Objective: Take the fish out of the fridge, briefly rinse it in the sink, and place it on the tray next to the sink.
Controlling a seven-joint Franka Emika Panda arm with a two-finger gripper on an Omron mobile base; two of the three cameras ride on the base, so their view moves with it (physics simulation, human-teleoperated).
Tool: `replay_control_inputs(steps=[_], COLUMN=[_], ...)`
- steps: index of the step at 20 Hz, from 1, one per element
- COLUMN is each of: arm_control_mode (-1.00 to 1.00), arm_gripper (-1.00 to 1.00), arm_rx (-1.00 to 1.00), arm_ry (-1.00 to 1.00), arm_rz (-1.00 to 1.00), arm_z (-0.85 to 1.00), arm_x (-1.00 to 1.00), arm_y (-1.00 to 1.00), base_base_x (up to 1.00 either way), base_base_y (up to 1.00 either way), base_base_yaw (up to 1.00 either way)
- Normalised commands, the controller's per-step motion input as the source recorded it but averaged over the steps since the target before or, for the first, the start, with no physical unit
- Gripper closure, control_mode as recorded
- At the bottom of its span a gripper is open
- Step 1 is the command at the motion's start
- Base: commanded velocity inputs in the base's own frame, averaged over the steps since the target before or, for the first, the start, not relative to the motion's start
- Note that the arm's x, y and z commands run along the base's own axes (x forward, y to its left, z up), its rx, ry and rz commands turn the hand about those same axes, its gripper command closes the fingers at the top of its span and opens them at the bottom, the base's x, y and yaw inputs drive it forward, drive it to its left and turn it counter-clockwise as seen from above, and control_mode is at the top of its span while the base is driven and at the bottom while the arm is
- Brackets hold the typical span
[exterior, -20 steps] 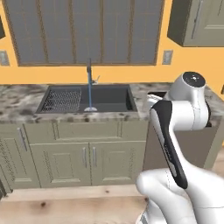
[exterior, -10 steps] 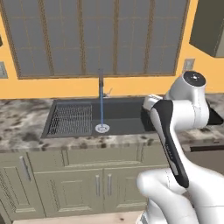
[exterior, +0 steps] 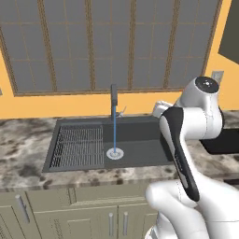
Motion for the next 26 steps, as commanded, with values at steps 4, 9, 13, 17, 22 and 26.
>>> replay_control_inputs(steps=[4, 9, 13, 17, 22, 26], arm_control_mode=[1.0, -1.0, -1.0, -1.0, -1.0, -1.0], arm_gripper=[1.0, 1.0, 1.0, 1.0, 1.0, 1.0], arm_rx=[0.0, 0.27, 0.36, 0.23, 0.14, 0.16], arm_ry=[0.0, 0.36, 0.41, 0.38, 0.08, 0.07], arm_rz=[0.0, 0.02, 0.12, 0.11, 0.05, 0.05], arm_z=[0.0, -0.05, -0.19, -0.58, -0.32, -0.46], arm_x=[0.0, 0.75, 0.42, 0.51, 0.2, 0.34], arm_y=[0.0, -0.15, -0.08, 0.0, 0.09, 0.12], base_base_x=[0.43, 0.0, 0.0, 0.0, 0.0, 0.0], base_base_y=[0.0, 0.0, 0.0, 0.0, 0.0, 0.0], base_base_yaw=[0.0, 0.0, 0.0, 0.0, 0.0, 0.0])
